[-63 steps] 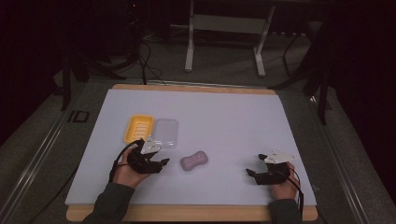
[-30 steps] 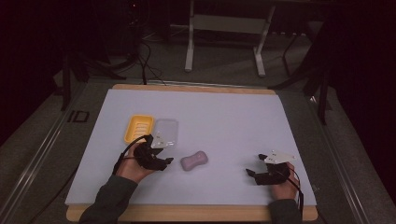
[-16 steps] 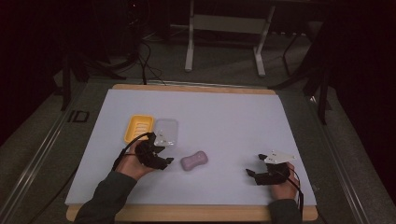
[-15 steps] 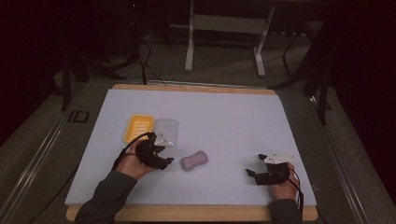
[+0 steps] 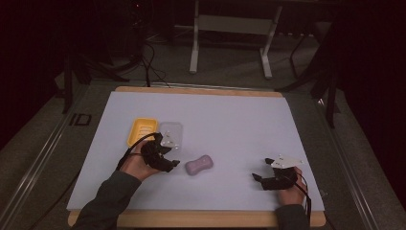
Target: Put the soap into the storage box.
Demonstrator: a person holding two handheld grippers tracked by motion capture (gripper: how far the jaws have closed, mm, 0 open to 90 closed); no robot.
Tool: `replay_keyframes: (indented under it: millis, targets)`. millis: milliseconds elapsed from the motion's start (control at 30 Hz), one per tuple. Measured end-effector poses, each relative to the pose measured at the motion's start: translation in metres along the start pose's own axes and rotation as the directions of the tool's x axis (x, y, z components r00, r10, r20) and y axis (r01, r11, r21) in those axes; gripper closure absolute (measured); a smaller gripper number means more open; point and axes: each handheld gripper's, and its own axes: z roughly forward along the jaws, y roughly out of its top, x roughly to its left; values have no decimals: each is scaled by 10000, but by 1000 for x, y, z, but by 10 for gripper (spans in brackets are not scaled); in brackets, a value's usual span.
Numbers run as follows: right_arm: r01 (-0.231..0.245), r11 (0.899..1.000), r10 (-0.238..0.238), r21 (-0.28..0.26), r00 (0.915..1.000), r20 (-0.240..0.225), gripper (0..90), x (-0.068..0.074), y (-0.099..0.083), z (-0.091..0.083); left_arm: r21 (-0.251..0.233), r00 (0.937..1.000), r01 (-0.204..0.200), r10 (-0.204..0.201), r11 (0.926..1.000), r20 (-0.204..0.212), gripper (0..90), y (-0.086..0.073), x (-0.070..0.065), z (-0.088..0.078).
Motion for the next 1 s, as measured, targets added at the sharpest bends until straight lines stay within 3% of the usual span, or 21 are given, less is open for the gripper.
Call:
replay_keyframes:
  millis: [633, 1000]
  targets:
    - [61, 10000, -61, 13, 10000, 11, 180, 0, 0, 0, 184, 9995, -71, 65, 9998, 306, 389, 3, 11, 6]
    - [84, 10000, -84, 17, 10000, 1, 181, 0, 0, 0, 437, 9995, -185, 174, 9989, 259, 389, 7, 16, 10]
